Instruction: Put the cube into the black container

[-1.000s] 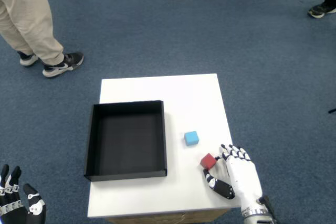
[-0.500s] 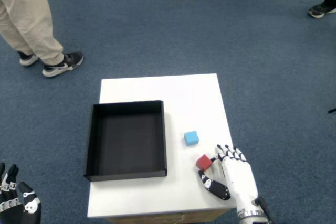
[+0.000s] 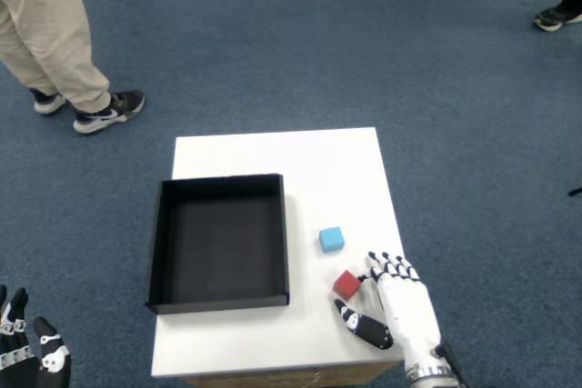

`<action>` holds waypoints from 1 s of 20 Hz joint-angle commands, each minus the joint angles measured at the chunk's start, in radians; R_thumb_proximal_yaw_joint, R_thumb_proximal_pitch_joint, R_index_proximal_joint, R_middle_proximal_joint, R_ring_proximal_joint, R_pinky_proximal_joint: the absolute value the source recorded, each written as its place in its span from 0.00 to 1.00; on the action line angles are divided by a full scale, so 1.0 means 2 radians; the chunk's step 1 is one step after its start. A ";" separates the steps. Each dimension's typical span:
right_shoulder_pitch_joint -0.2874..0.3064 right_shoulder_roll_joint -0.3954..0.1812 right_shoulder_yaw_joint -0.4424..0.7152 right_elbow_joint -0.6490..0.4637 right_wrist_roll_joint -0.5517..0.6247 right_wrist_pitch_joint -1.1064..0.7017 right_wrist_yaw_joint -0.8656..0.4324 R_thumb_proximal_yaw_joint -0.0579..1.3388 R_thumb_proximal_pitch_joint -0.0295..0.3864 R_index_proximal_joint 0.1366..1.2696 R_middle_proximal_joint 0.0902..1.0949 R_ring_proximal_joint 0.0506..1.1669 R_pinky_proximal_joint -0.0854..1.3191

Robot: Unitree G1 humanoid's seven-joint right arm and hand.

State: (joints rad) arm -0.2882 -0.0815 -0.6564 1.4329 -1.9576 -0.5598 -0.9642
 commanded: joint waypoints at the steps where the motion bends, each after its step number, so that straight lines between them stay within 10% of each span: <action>1: -0.013 -0.004 -0.002 -0.009 -0.004 -0.009 -0.015 0.49 0.13 0.49 0.11 0.11 0.06; 17: -0.022 -0.002 -0.006 -0.003 -0.002 -0.005 -0.007 0.48 0.12 0.49 0.11 0.11 0.06; 20: -0.019 -0.003 -0.011 -0.002 0.000 -0.003 -0.004 0.67 0.33 0.75 0.14 0.11 0.06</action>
State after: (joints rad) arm -0.3000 -0.0786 -0.6709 1.4420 -1.9597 -0.5599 -0.9615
